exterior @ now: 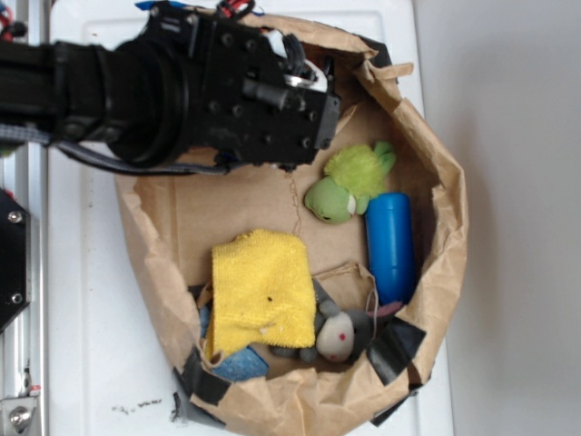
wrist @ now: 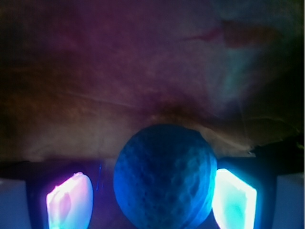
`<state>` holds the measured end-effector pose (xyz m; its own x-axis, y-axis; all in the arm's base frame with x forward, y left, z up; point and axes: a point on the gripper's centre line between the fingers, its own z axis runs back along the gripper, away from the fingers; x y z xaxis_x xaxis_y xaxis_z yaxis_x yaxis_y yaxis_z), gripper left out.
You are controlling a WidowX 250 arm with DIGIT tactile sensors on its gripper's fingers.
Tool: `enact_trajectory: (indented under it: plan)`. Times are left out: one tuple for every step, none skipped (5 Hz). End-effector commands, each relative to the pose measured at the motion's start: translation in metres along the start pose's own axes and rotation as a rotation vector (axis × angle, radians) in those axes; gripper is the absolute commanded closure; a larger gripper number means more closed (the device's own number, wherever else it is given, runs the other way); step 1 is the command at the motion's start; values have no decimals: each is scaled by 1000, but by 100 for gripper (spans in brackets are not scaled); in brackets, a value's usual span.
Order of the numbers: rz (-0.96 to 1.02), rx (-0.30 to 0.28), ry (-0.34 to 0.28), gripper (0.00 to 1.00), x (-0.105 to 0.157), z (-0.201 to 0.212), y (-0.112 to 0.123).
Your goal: Grab the blue ball.
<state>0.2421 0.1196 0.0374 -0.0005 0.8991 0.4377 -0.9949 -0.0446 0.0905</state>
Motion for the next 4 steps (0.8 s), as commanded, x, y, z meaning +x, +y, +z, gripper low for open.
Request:
enact_trajectory:
  plan:
    - [-1,-48,30,100,9,9,11]
    - [-12,-54,37,100,10,11,13]
    - [-19,-53,40,100,9,12,12]
    - [-25,-61,45,100,9,14,10]
